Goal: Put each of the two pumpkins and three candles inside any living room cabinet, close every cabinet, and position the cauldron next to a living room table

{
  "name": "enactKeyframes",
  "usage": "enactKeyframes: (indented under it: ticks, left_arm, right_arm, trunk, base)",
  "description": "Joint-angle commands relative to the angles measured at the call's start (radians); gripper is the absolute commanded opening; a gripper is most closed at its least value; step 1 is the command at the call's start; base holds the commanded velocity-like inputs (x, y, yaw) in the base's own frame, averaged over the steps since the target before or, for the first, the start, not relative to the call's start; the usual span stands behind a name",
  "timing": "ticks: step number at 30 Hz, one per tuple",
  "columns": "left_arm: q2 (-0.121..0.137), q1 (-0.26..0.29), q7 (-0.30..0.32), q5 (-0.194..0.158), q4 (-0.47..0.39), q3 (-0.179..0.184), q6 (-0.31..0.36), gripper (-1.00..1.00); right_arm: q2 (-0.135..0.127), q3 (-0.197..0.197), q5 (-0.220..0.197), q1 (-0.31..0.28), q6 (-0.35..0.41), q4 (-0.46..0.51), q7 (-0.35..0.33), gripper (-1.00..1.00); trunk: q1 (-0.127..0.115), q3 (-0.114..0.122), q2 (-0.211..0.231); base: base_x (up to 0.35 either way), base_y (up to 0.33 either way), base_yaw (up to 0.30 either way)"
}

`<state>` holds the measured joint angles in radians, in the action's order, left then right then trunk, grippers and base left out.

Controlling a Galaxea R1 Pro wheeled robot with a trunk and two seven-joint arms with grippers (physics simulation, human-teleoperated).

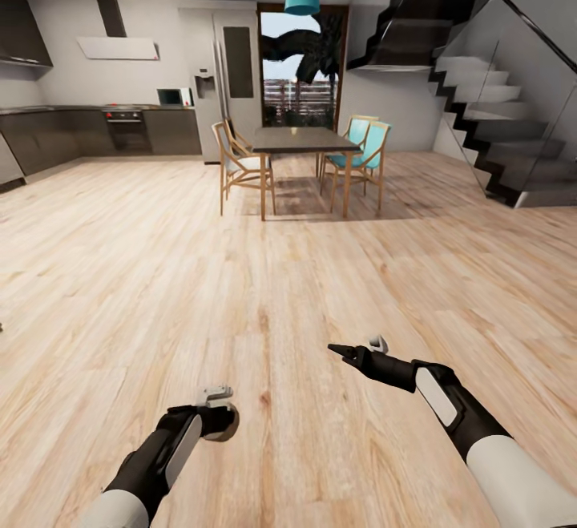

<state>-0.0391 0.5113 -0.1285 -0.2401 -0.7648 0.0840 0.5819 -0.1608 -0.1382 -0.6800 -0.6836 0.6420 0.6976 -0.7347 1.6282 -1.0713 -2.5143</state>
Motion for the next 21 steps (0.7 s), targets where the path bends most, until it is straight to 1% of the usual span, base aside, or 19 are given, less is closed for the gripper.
enactKeyframes:
  ticks: [1,3,5,6,8,9,11,13,16,19,21]
  left_arm:
    - [0.014,0.001,-0.009,-0.027,-0.010,0.001,0.025,-1.00]
    - [0.027,0.002,-0.010,-0.044,-0.042,-0.019,0.078,-1.00]
    - [0.032,0.001,-0.010,-0.055,-0.098,-0.053,0.143,-1.00]
    - [0.035,0.001,-0.010,-0.059,-0.139,-0.078,0.199,-1.00]
    - [0.038,-0.001,-0.011,-0.061,-0.190,-0.115,0.274,-1.00]
    - [0.039,-0.002,-0.011,-0.061,-0.212,-0.137,0.307,-1.00]
    - [0.040,-0.003,-0.013,-0.060,-0.246,-0.181,0.351,-1.00]
    - [0.040,-0.004,-0.015,-0.055,-0.258,-0.196,0.361,-1.00]
    - [0.041,-0.005,-0.018,-0.051,-0.266,-0.205,0.364,-1.00]
    - [0.041,-0.005,-0.020,-0.050,-0.268,-0.207,0.366,-1.00]
    - [0.041,-0.006,-0.020,-0.050,-0.269,-0.208,0.366,-1.00]
  right_arm:
    - [-0.002,-0.003,-0.007,-0.001,0.005,0.000,0.002,1.00]
    - [-0.003,-0.003,-0.008,-0.001,0.005,0.000,0.002,1.00]
    - [-0.003,-0.003,-0.008,-0.001,0.005,0.000,0.001,1.00]
    - [-0.002,-0.003,-0.009,-0.001,0.005,0.000,0.000,1.00]
    - [-0.001,-0.003,-0.009,-0.001,0.005,0.000,0.000,1.00]
    - [0.000,-0.003,-0.010,-0.001,0.005,0.000,0.001,1.00]
    - [0.001,-0.003,-0.010,-0.001,0.006,0.000,0.001,1.00]
    - [0.001,-0.003,-0.010,-0.001,0.006,0.000,0.001,1.00]
    - [0.002,-0.003,-0.010,-0.001,0.008,-0.001,0.001,1.00]
    - [0.002,-0.003,-0.010,-0.001,0.006,-0.001,0.003,1.00]
    - [0.001,-0.003,-0.010,-0.001,0.006,0.000,0.003,1.00]
  trunk:
    - [-0.001,0.003,0.000]
    - [-0.001,0.011,0.000]
    - [-0.002,0.018,0.001]
    - [-0.003,0.022,0.001]
    - [-0.003,0.022,0.001]
    - [-0.003,0.022,0.001]
    - [-0.003,0.022,0.001]
    - [-0.003,0.023,0.001]
    - [-0.003,0.024,0.001]
    - [-0.003,0.025,0.001]
    - [-0.003,0.025,0.001]
  base:
    - [0.000,0.000,0.000]
    - [0.000,0.000,0.000]
    - [0.000,0.000,0.000]
    - [0.000,0.000,0.000]
    - [0.000,0.000,0.000]
    - [0.000,0.000,0.000]
    - [0.000,0.000,-0.021]
    - [0.003,0.000,-0.148]
    - [0.098,0.000,-0.231]
    - [0.253,0.000,-0.246]
    - [0.305,0.000,-0.119]
